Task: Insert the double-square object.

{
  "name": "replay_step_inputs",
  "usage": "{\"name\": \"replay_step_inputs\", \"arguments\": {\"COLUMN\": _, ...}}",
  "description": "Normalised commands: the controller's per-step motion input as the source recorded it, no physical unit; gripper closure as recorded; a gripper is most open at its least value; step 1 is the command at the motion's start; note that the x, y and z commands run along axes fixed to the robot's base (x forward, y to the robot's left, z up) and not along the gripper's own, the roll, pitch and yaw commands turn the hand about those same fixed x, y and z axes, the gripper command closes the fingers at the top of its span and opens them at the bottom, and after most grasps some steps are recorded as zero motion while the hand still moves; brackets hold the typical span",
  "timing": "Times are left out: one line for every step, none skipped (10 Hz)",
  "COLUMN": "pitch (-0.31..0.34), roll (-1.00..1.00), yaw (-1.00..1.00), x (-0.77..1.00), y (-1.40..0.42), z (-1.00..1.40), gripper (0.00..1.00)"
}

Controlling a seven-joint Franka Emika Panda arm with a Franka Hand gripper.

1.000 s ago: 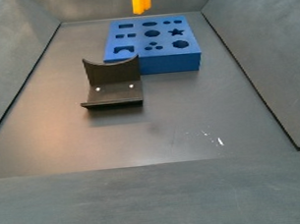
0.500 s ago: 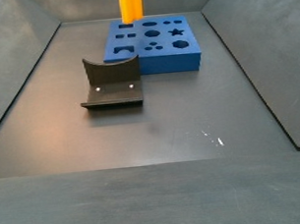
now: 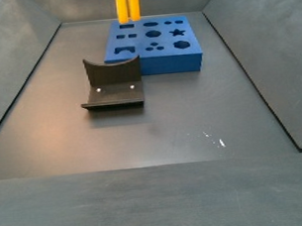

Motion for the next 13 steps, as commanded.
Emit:
{"name": "replay_step_inputs", "arguments": {"pitch": 0.000, "roll": -0.07, "yaw": -0.89, "x": 0.22, "y": 0.00, "z": -0.15, "gripper": 1.00}}
{"name": "replay_step_inputs", "arguments": {"pitch": 0.000, "roll": -0.04, "yaw": -0.85, "x": 0.26, "y": 0.00, "z": -0.22, "gripper": 1.00}}
{"name": "replay_step_inputs", "arguments": {"pitch": 0.000, "roll": -0.01, "yaw": -0.77, "x": 0.34, "y": 0.00, "z": -0.20, "gripper": 1.00}}
{"name": "replay_step_inputs", "arguments": {"pitch": 0.000, "roll": 0.01, "yaw": -0.47, "x": 0.31, "y": 0.00, "z": -0.05, "gripper": 1.00}}
{"name": "replay_step_inputs", "arguments": {"pitch": 0.000, "roll": 0.02, "yaw": -0.07, "x": 0.08, "y": 0.00, "z": 0.00, "gripper": 1.00}}
{"name": "replay_step_inputs", "arguments": {"pitch": 0.010, "roll": 0.10, "yaw": -0.10, "x": 0.09, "y": 0.00, "z": -0.07, "gripper": 1.00}}
{"name": "replay_step_inputs", "arguments": {"pitch": 0.007, "roll": 0.15, "yaw": -0.29, "x": 0.20, "y": 0.00, "z": -0.14, "gripper": 1.00}}
{"name": "replay_step_inputs", "arguments": {"pitch": 0.019, "roll": 0.14, "yaw": -0.42, "x": 0.13, "y": 0.00, "z": -0.16, "gripper": 1.00}}
{"name": "replay_step_inputs", "arguments": {"pitch": 0.006, "roll": 0.07, "yaw": -0.37, "x": 0.08, "y": 0.00, "z": -0.10, "gripper": 1.00}}
{"name": "replay_step_inputs", "arguments": {"pitch": 0.000, "roll": 0.00, "yaw": -0.21, "x": 0.07, "y": 0.00, "z": -0.05, "gripper": 1.00}}
{"name": "replay_step_inputs", "arguments": {"pitch": 0.000, "roll": 0.00, "yaw": -0.07, "x": 0.00, "y": 0.00, "z": -0.06, "gripper": 1.00}}
{"name": "replay_step_inputs", "arguments": {"pitch": 0.000, "roll": -0.06, "yaw": -0.03, "x": 0.00, "y": 0.00, "z": -0.09, "gripper": 1.00}}
{"name": "replay_step_inputs", "arguments": {"pitch": -0.019, "roll": -0.13, "yaw": -0.07, "x": 0.00, "y": 0.00, "z": -0.18, "gripper": 1.00}}
